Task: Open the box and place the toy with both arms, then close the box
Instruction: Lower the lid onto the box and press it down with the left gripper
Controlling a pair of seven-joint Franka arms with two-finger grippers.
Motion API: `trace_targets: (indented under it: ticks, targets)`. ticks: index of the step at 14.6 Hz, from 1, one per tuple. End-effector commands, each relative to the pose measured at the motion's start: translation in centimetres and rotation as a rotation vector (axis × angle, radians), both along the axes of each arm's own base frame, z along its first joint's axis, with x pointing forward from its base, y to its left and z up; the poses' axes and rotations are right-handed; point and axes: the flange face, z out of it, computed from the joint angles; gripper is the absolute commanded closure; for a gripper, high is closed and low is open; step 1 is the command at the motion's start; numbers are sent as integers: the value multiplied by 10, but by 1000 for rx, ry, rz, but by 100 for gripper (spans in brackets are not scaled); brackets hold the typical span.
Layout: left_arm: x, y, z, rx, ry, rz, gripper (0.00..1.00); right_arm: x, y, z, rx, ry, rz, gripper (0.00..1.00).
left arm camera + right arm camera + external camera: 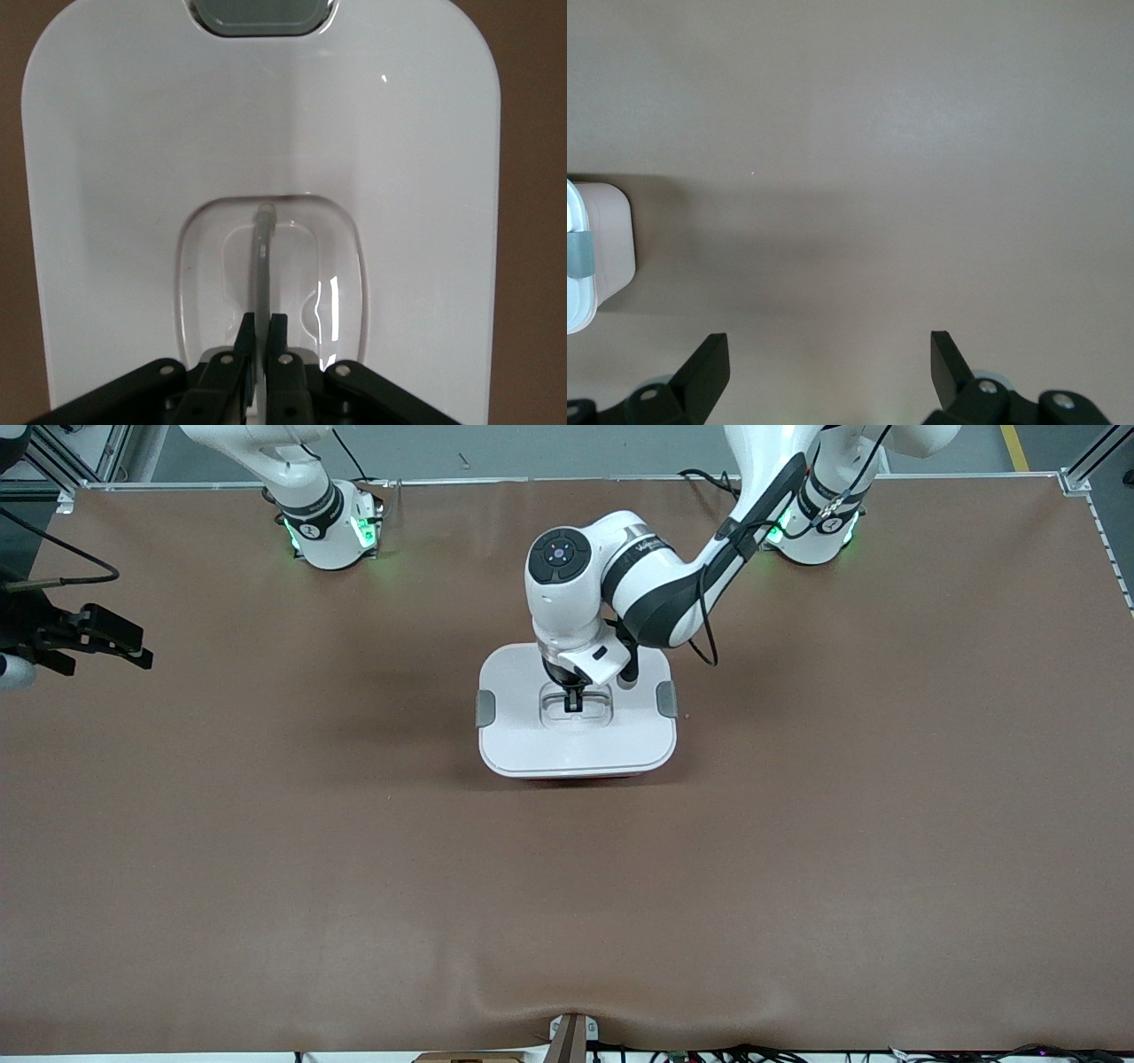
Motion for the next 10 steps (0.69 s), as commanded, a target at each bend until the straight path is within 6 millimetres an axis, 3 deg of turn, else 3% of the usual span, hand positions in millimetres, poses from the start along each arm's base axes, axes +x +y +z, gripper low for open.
trace_targets:
  ticks: [1, 3, 10]
  targets:
    - [-9, 4, 15, 25, -17, 3, 100, 0, -3, 5, -10, 0, 3, 0]
    - [-12, 5, 18, 31, -16, 4, 100, 0, -4, 5, -10, 0, 1, 0]
    - [-16, 7, -3, 47, -1, 3, 100, 0, -4, 5, -10, 0, 1, 0]
